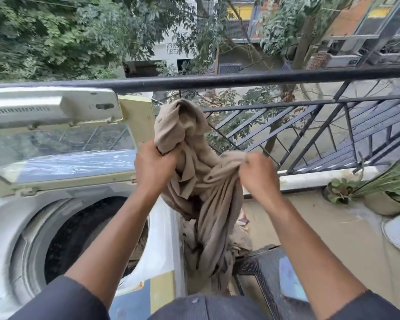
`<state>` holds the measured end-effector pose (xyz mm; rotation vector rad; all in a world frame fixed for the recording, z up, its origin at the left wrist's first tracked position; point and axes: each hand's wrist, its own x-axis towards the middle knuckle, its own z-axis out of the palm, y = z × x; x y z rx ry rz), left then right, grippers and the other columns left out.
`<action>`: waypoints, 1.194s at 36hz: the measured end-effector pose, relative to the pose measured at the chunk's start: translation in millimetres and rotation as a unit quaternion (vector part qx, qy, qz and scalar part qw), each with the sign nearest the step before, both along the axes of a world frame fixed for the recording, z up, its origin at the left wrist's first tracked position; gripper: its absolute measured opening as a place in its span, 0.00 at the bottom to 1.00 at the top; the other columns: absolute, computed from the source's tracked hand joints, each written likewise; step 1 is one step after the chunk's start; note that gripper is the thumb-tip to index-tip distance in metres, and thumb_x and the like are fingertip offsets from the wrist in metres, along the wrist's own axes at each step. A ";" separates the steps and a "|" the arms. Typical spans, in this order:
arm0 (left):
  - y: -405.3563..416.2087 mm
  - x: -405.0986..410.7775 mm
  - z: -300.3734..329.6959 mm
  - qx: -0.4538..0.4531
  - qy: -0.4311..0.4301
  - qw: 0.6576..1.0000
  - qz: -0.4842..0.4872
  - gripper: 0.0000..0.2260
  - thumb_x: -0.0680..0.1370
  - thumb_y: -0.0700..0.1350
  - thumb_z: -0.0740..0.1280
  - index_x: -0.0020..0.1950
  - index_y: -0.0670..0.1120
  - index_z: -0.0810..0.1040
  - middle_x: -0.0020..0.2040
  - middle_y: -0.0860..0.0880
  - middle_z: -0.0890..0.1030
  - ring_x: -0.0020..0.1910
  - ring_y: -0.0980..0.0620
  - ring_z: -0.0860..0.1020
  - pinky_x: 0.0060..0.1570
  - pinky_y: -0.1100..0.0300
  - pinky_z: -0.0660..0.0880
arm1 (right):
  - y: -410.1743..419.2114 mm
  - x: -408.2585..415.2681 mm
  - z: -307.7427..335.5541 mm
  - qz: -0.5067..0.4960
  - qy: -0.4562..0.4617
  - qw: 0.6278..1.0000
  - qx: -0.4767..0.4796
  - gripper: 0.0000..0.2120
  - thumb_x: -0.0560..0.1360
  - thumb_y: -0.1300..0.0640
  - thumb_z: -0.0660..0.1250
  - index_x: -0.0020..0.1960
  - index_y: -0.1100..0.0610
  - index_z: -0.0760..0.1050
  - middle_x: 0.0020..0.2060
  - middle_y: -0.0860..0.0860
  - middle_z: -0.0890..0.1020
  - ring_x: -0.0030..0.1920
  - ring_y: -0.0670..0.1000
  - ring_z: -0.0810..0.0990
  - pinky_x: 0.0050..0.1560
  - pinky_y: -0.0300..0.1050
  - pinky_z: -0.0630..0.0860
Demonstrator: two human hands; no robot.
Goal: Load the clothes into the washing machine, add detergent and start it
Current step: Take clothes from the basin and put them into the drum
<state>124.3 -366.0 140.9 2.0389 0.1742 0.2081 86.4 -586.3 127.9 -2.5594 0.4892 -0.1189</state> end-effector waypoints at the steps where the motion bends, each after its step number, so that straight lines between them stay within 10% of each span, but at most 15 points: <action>1: 0.0 -1.1 -2.2 0.010 0.004 1.000 0.000 0.18 0.75 0.61 0.72 0.42 0.45 0.83 0.37 0.46 0.84 0.43 0.40 0.84 0.41 0.47 0.77 | -6.2 5.3 13.1 -0.005 -0.031 0.999 0.016 0.15 0.79 0.62 0.58 0.52 0.54 0.84 0.36 0.53 0.81 0.37 0.59 0.80 0.34 0.46 0.75; 9: 9.6 -2.8 -10.9 0.038 0.008 0.998 0.042 0.21 0.76 0.64 0.72 0.44 0.45 0.82 0.38 0.46 0.82 0.44 0.39 0.82 0.41 0.49 0.74 | -36.7 24.7 85.7 -0.012 -0.226 0.938 0.262 0.19 0.73 0.59 0.56 0.50 0.49 0.84 0.45 0.50 0.88 0.49 0.58 0.86 0.51 0.65 0.83; 14: 10.3 -3.9 -7.8 -0.138 0.016 0.990 0.032 0.10 0.72 0.63 0.73 0.44 0.58 0.83 0.46 0.56 0.86 0.52 0.50 0.84 0.52 0.53 0.79 | -29.7 22.1 93.3 0.006 -0.255 0.909 0.330 0.17 0.77 0.58 0.57 0.46 0.44 0.83 0.41 0.47 0.85 0.47 0.53 0.84 0.53 0.68 0.82; 19: -3.5 -10.2 -0.9 -0.251 -0.015 0.962 -0.103 0.02 0.83 0.49 0.73 0.53 0.54 0.85 0.49 0.59 0.89 0.52 0.61 0.85 0.55 0.60 0.81 | -0.4 17.4 83.9 0.103 -0.218 0.899 0.365 0.16 0.81 0.60 0.58 0.53 0.47 0.83 0.50 0.46 0.86 0.54 0.45 0.83 0.64 0.59 0.79; 24: -20.9 -18.4 -2.7 -0.204 0.001 0.948 -0.246 0.26 0.71 0.48 0.84 0.66 0.45 0.82 0.59 0.48 0.88 0.60 0.50 0.86 0.63 0.50 0.83 | 34.7 16.8 69.6 0.185 -0.143 0.893 0.383 0.14 0.81 0.54 0.61 0.62 0.51 0.81 0.57 0.49 0.85 0.61 0.51 0.82 0.67 0.57 0.77; 29: -28.6 -11.0 -8.7 -0.170 -0.043 0.977 -0.120 0.16 0.71 0.47 0.79 0.47 0.70 0.85 0.47 0.61 0.88 0.50 0.57 0.86 0.54 0.52 0.84 | 37.8 14.8 53.7 0.246 -0.122 0.867 0.417 0.15 0.79 0.63 0.64 0.63 0.54 0.80 0.57 0.49 0.85 0.61 0.49 0.82 0.66 0.49 0.76; 34: -24.9 -2.7 -9.8 -0.190 -0.040 0.980 -0.048 0.11 0.70 0.50 0.78 0.45 0.68 0.85 0.46 0.60 0.88 0.52 0.53 0.87 0.58 0.43 0.84 | 39.6 -20.1 1.8 0.074 -0.176 0.930 0.315 0.15 0.73 0.63 0.69 0.55 0.48 0.74 0.47 0.46 0.79 0.48 0.45 0.79 0.49 0.43 0.75; 37: -27.1 -1.3 -7.9 -0.200 -0.049 0.978 -0.022 0.09 0.70 0.51 0.79 0.46 0.64 0.86 0.46 0.60 0.89 0.50 0.55 0.87 0.56 0.42 0.85 | 37.0 -42.3 -42.2 0.077 -0.064 0.960 0.261 0.07 0.72 0.49 0.72 0.46 0.47 0.75 0.39 0.45 0.81 0.41 0.46 0.80 0.44 0.49 0.78; 43: -39.9 -6.5 4.1 -0.219 -0.064 0.974 0.013 0.13 0.71 0.49 0.79 0.54 0.50 0.86 0.47 0.54 0.89 0.49 0.52 0.87 0.55 0.42 0.85 | 51.1 -57.2 -94.2 0.118 0.248 0.960 0.058 0.36 0.64 0.17 0.57 0.46 0.48 0.77 0.43 0.46 0.83 0.47 0.52 0.83 0.45 0.48 0.80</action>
